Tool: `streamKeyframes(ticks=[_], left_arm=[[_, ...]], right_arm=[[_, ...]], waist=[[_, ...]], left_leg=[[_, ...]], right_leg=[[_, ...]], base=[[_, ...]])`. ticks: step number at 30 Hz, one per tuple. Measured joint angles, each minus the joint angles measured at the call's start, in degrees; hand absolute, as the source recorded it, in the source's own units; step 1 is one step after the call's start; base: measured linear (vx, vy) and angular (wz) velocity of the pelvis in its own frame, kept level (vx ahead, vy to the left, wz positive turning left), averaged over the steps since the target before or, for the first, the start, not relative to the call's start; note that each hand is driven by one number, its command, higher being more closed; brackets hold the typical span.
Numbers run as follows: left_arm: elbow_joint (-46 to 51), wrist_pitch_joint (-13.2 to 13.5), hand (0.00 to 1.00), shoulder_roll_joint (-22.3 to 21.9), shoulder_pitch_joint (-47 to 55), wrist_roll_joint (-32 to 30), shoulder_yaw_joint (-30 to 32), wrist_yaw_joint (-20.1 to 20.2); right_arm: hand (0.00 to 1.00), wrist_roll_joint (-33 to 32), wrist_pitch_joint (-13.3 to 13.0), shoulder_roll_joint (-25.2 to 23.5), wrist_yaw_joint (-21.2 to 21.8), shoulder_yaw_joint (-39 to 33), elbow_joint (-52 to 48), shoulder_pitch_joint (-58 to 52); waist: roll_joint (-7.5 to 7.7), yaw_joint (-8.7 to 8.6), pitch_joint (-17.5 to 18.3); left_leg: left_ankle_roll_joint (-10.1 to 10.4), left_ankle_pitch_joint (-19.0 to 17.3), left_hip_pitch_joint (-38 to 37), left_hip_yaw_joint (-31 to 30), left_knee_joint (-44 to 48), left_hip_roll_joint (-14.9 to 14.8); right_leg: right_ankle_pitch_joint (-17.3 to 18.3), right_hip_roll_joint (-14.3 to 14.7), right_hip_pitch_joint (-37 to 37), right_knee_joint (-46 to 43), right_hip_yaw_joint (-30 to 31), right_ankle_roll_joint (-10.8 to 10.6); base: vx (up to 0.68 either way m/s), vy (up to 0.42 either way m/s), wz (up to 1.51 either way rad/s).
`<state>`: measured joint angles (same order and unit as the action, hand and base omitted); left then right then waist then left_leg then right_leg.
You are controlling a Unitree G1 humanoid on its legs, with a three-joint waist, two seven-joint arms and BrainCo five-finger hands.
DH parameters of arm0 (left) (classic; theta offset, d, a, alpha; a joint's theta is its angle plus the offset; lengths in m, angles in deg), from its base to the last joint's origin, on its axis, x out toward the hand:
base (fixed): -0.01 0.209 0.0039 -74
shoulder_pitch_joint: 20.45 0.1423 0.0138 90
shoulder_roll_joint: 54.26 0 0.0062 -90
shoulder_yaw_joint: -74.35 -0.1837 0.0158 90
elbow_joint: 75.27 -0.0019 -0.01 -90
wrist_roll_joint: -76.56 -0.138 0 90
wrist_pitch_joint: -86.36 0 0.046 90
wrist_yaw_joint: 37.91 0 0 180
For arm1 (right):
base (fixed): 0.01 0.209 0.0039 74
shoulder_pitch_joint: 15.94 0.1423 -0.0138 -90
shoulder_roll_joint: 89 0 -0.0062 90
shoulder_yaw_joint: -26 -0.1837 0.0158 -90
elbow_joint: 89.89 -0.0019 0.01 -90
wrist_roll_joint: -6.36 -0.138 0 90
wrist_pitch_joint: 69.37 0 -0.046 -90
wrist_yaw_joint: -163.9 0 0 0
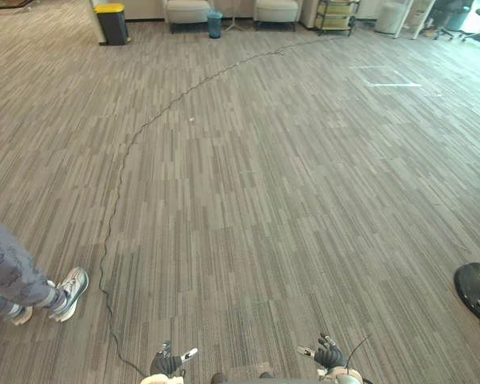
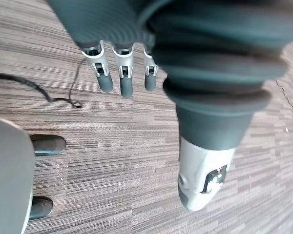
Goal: Pick up cushions and gather them together orderly.
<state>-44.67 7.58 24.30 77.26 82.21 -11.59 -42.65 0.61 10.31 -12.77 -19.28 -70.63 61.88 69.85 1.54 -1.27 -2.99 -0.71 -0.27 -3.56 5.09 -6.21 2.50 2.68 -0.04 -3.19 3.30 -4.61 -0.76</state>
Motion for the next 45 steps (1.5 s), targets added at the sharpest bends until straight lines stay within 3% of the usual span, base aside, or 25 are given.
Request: streamKeyframes(ticks=[8, 38, 44, 45], left_arm=[[-2.1, -0.5, 0.0, 0.2, -1.8, -1.2, -1.0, 0.5], [-3.7, -0.8, 0.0, 0.6, -2.9, -0.1, -2.9, 1.4], [-3.7, -0.8, 0.0, 0.6, -3.7, 1.2, -2.7, 1.3], [-3.3, -0.8, 0.0, 0.6, -3.8, 1.2, -1.5, 1.3]], right_arm=[[0.0, -3.4, 0.4, -0.8, -0.2, -4.5, 1.9, 0.3], [0.0, -4.4, 0.7, -0.5, 0.0, -4.4, 2.6, 1.0], [0.0, -4.8, 0.7, -0.1, -0.1, -4.5, 2.6, 1.8], [0.0, -5.6, 0.7, -0.2, -0.1, -4.6, 2.5, 1.8]], waist=[[0.04, 0.24, -0.8], [-0.56, 0.24, -1.5], [-0.64, 0.25, -3.3], [-0.15, 0.35, -3.7]], left_leg=[[0.0, 0.0, 0.1, -0.8, 0.2, 0.6], [0.4, -0.3, -0.5, -0.2, 0.0, 0.3], [1.2, -2.3, 1.1, 0.1, 2.2, -0.3], [1.7, -5.5, 3.3, 1.0, 7.8, -0.6]], right_leg=[[0.2, -0.5, -0.9, 0.6, -1.0, -0.3], [0.3, -0.2, -1.6, 0.8, -0.8, -0.2], [5.2, -0.2, 2.8, -7.8, -1.0, 0.8], [6.8, -0.5, 3.5, -9.9, -1.0, 0.7]], base=[[0.03, 0.008, 0.06], [0.0, 0.0, 0.0], [-0.01, -0.024, 0.02], [0.07, -0.052, 0.02]])
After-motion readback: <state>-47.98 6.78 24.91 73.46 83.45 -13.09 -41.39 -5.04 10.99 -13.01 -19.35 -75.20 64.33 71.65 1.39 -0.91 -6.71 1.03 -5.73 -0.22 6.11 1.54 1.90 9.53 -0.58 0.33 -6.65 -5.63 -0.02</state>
